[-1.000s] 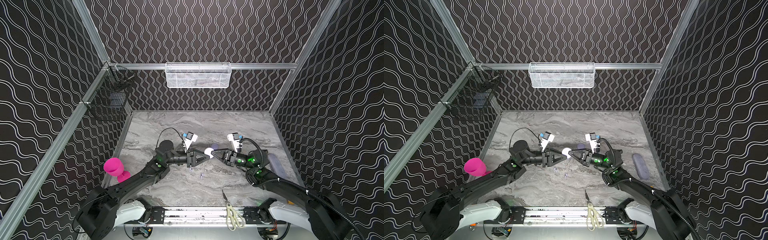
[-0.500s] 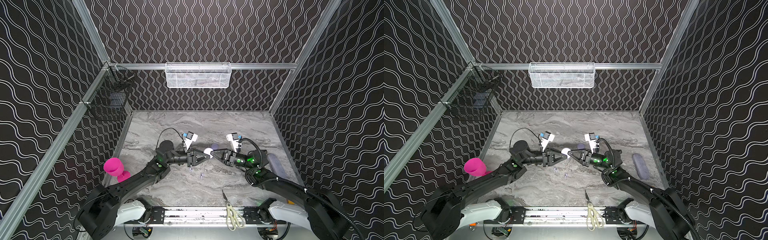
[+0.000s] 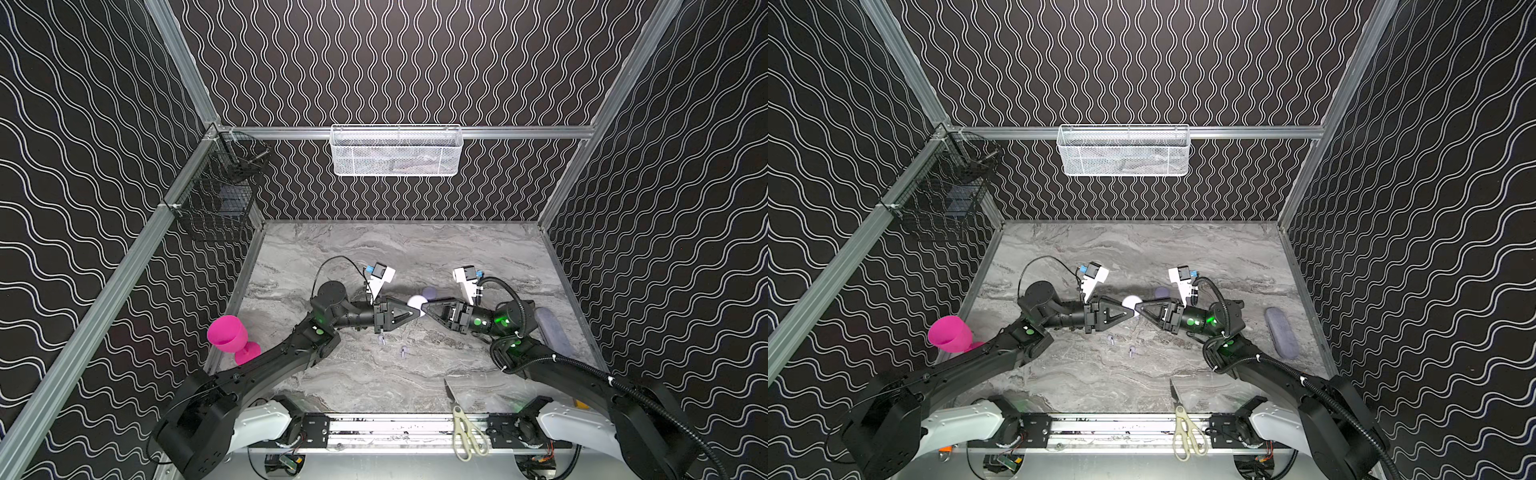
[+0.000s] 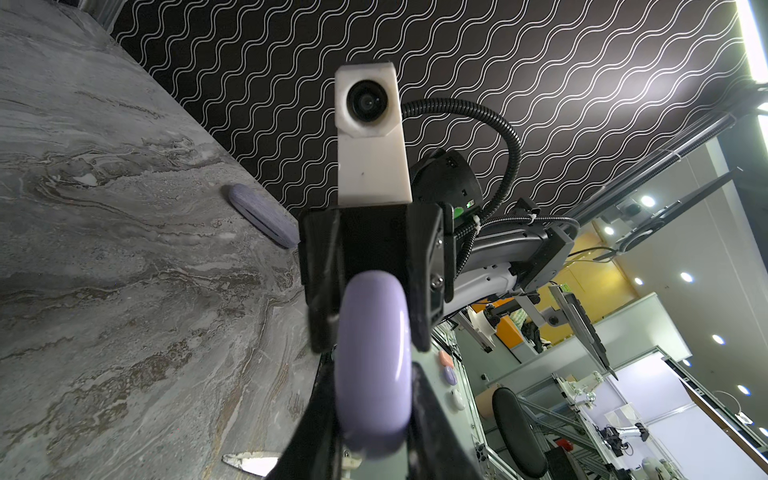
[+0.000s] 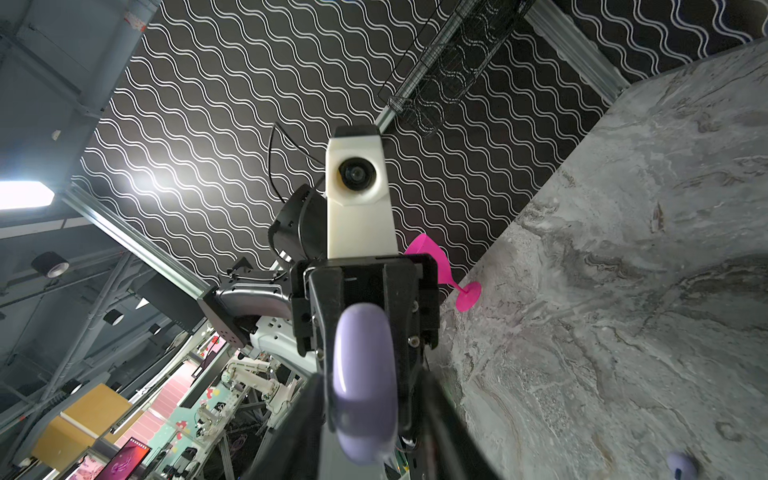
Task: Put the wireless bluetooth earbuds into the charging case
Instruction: 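Hold the lavender case between both grippers above the table, then push the case lid open with the right gripper while the left gripper holds the case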
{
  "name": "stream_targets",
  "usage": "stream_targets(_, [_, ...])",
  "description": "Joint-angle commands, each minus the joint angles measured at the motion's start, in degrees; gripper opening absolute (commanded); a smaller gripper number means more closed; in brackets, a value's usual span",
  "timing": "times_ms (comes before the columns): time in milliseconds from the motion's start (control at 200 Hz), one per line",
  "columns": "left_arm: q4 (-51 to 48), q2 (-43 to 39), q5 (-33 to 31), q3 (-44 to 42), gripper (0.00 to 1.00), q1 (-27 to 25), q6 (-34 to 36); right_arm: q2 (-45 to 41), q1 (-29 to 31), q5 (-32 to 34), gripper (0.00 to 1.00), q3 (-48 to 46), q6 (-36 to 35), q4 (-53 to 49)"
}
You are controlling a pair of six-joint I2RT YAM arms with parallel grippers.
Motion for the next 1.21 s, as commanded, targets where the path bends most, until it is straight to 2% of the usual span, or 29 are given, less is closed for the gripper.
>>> stream_targets(0, [-1.00,-1.17,-1.04,0.59,0.24,-0.01,2.56,0.09,0.13,-1.56,0.58,-0.03,1.10,2.82])
stream_targets(180, [-7.51,-3.67,-3.10,0.69,0.23,-0.01,7.18,-4.87,0.03,-0.78,0.65,0.54,-2.68,-5.79])
stream_targets(240, [-8.28,-4.69,-3.84,-0.23,0.23,-0.01,8.25,-7.64,0.03,-0.01,0.67,1.91,-6.66,-13.63])
stream_targets(345, [-9.31,-7.78,-7.44,-3.48,0.22,-0.08,10.44,-11.89,0.03,4.58,0.69,6.69,-16.24,-34.93])
stream_targets(415, [-9.66,-10.48,-9.99,-5.95,0.20,-0.04,11.72,-13.24,0.03,7.22,0.69,9.06,-20.65,-44.31])
stream_targets(696, [-9.77,-17.40,-18.60,-14.05,0.19,-0.28,15.76,-12.32,0.03,13.45,0.68,14.61,-28.01,-63.91])
stream_targets(781, [-6.13,-17.28,-19.11,-17.25,0.21,-0.36,16.49,-11.01,0.03,14.12,0.65,15.78,-28.59,-67.03])
stream_targets(936, [-5.45,-17.12,-22.26,-20.91,0.23,-1.16,21.05,-9.64,0.52,13.11,0.65,15.94,-26.96,-67.39])
stream_targets(1201, [-7.08,-17.67,-22.75,-22.13,0.23,-1.59,26.88,-4.56,6.34,18.76,0.64,20.00,-28.97,-73.41])
